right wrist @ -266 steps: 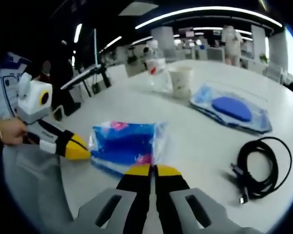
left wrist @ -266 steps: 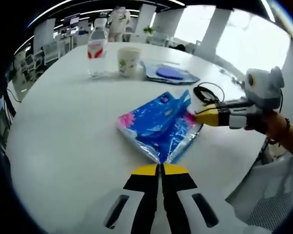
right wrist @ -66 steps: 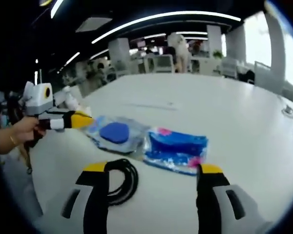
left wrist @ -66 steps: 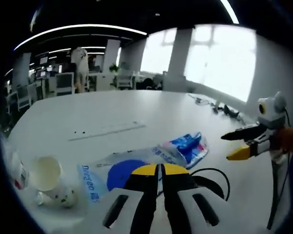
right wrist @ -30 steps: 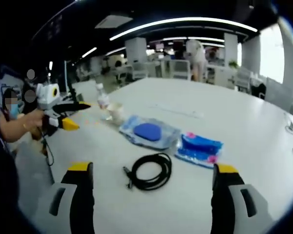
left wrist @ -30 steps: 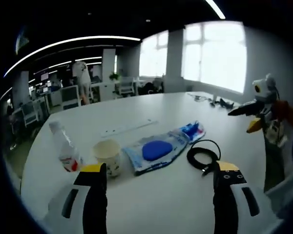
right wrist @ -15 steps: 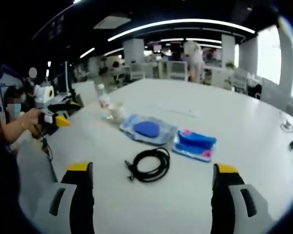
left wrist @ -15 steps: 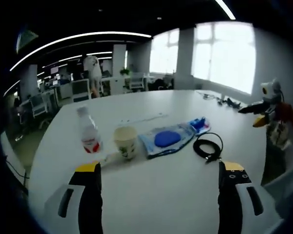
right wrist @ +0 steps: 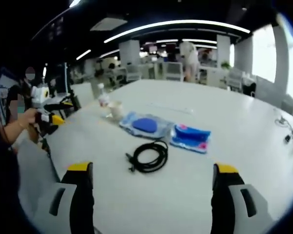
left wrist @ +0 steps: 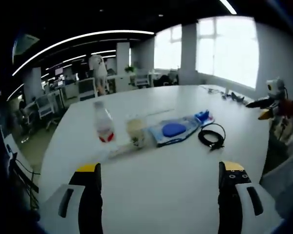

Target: Arrange the tabletop items into an orderly group along one side of the table until the central work area is clear of visible clutter.

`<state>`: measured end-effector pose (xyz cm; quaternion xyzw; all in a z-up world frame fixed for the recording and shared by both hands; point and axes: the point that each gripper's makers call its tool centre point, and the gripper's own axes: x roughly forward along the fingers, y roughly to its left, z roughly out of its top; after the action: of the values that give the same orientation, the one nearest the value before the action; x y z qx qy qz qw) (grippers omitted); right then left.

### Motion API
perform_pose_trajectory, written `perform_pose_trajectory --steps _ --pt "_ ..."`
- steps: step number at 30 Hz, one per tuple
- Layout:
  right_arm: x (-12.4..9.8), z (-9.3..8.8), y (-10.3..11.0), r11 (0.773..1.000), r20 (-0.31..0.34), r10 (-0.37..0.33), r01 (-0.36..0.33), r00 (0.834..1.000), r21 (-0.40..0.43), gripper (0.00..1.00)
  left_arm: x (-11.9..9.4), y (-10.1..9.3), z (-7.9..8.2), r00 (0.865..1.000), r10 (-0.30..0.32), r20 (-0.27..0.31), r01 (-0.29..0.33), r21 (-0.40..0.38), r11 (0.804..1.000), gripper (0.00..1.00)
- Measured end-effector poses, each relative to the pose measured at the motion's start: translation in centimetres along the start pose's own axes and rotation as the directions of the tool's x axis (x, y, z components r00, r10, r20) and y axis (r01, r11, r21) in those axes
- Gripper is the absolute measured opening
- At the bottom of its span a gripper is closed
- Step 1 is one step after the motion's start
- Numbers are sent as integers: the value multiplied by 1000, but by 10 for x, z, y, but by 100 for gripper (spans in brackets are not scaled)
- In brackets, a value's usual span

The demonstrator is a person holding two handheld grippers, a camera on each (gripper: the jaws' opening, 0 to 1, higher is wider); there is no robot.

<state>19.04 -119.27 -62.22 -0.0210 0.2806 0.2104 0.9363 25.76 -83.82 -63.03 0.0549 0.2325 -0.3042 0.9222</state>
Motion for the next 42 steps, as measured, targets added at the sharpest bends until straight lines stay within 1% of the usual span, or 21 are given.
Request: perform_pose_trajectory --steps 4,5,8,10,12,15,18,20,22,23,24,27,28,30,33,38,42 --pt "-5 0 4 1000 8 -8 9 1000 -26 100 -4 -1 -3 1000 4 -3 -4 -1 1000 100" --pt "-6 -1 4 999 6 -11 11 1000 -30 100 -6 -2 -4 1000 -4 -9 5 30 1000 100" --pt "-8 -4 6 997 8 -21 21 1000 -73 100 -8 -1 -5 1000 3 -17 -2 44 999 100" --pt "-8 -8 9 996 -3 -8 8 1000 -84 100 -11 0 -4 1000 3 -6 -3 30 1000 100" --pt "-8 -8 12 997 -1 0 -1 1000 -78 100 -13 3 -3 1000 6 7 -6 17 1000 100" --pt "-8 -6 12 997 17 -15 16 1000 -76 100 -17 6 -6 1000 15 6 -15 1 1000 100" --pt "-8 -8 12 998 16 -19 20 1000 -62 100 -21 8 -8 1000 19 14 -18 -26 999 100" --pt "-9 -9 12 998 19 -23 24 1000 -58 100 -22 8 -9 1000 13 11 -13 -27 1000 100" --pt "-10 -9 9 997 31 -57 58 998 -48 99 -23 9 -13 1000 20 -3 -20 -47 999 100" --pt "-10 -4 7 995 66 -89 92 994 -44 98 -24 10 -14 1000 17 0 -17 -68 998 100" --pt "-10 -5 11 995 67 -80 83 995 -51 97 -24 10 -14 1000 14 4 -14 -73 997 100" --pt "-6 -12 18 995 37 -67 70 997 -77 97 -25 8 -14 1000 15 18 -13 -68 998 100" --pt "-5 -16 18 994 15 -66 67 998 -86 97 -24 7 -15 1000 10 10 -9 -44 999 100" --pt "-3 -18 17 993 -1 -73 73 997 -96 98 -24 9 -18 1000 19 -3 -20 -31 999 100" --pt "-5 -17 15 992 -1 -78 78 997 -99 99 -24 10 -19 1000 24 -9 -24 -21 999 100" --pt "-7 -16 9 992 -7 -90 89 996 -90 100 -23 10 -21 1000 23 -7 -24 -38 999 100" --pt "-7 -17 7 992 -11 -92 91 996 -84 100 -24 11 -25 1000 24 -21 -24 -37 999 100"
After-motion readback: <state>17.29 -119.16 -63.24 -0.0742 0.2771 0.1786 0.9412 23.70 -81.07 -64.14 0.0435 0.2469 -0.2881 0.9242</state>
